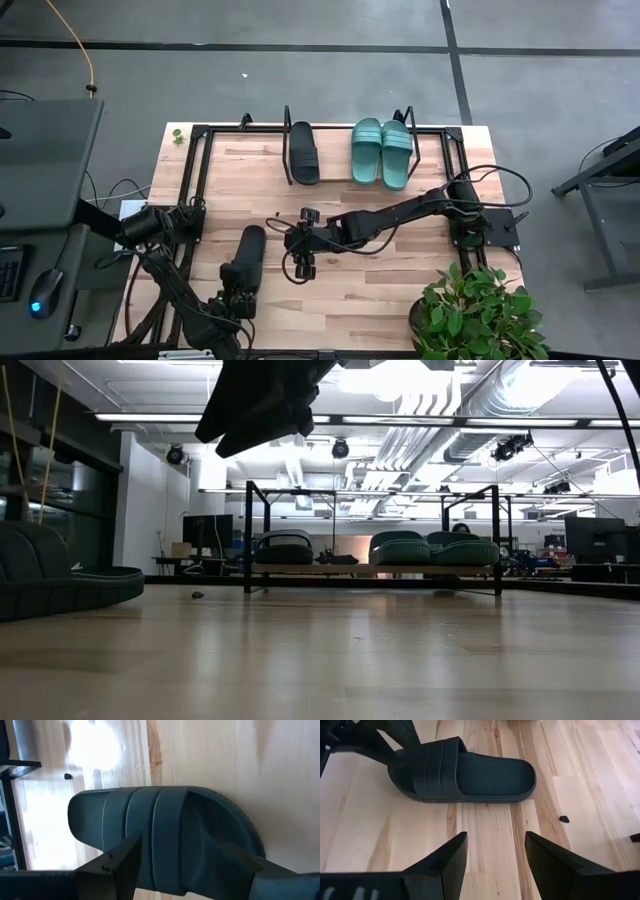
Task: Pick and place slides into the shelf
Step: Put the black slide on the shelf
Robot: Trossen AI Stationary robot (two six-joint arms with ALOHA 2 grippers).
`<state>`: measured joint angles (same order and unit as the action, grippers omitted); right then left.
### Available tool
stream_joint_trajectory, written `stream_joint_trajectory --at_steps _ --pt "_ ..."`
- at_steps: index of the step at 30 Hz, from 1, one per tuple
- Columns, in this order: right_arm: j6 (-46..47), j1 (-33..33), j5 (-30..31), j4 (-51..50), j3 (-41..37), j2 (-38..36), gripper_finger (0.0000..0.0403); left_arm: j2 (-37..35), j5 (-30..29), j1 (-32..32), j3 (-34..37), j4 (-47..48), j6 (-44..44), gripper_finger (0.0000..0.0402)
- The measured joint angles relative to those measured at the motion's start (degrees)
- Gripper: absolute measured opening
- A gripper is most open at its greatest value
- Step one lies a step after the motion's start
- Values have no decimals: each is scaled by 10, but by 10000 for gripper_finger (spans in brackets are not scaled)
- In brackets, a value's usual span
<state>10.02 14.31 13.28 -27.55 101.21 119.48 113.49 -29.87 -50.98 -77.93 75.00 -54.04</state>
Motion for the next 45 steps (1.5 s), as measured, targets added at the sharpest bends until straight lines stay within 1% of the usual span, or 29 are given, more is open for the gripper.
stream_joint_trajectory --at_steps 28,31,37,39,45 --pt "2 0 0 0 0 0 191 0 -24 0 1 -16 18 198" --pt "2 0 0 0 0 0 191 0 -29 0 14 -22 19 198" --pt "2 0 0 0 0 0 191 0 -20 0 57 -42 22 198" --pt "2 0 0 0 0 0 191 0 -19 0 60 -40 22 198" --pt "2 0 0 0 0 0 191 -1 -46 0 60 -27 11 198"
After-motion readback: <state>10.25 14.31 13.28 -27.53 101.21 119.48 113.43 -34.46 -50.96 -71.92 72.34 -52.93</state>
